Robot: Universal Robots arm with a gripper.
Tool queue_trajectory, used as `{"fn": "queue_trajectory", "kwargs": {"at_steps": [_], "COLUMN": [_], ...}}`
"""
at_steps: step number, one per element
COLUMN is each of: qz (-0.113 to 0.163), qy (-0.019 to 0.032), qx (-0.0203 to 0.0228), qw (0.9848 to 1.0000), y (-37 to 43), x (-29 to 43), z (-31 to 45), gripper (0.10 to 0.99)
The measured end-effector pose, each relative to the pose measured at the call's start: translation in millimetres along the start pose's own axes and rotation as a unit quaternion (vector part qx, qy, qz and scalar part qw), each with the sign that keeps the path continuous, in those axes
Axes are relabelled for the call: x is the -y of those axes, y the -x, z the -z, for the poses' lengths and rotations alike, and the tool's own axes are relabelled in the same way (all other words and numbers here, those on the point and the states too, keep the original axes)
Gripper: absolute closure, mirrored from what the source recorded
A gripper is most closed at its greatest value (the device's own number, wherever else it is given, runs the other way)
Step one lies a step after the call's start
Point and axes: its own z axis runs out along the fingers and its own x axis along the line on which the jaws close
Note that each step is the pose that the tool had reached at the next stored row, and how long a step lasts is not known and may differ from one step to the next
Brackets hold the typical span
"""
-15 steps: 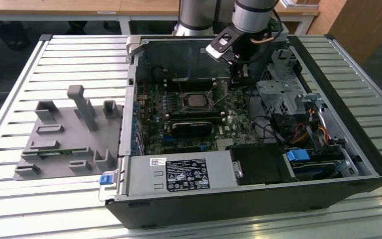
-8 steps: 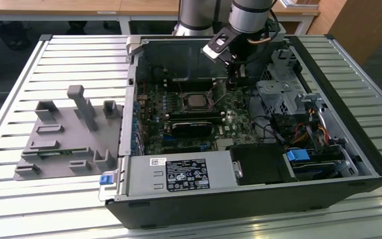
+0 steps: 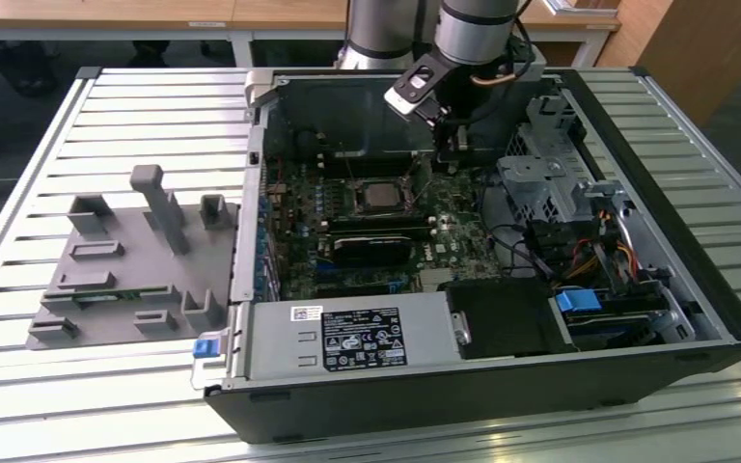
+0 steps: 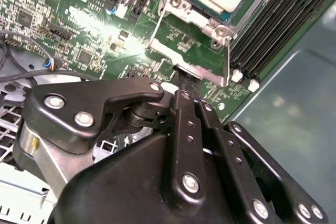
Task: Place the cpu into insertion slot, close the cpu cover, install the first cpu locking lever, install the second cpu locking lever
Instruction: 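Close the cpu cover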
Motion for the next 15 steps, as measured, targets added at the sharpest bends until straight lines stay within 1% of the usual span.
{"fn": "queue_trajectory", "kwargs": {"at_steps": [15], "qz": [0.0], "qy": [0.0], "qx": [0.0], "qw": [1.0], "y": [0.2], "x": [23.3], "z": [-1.6], "gripper": [0.98]}}
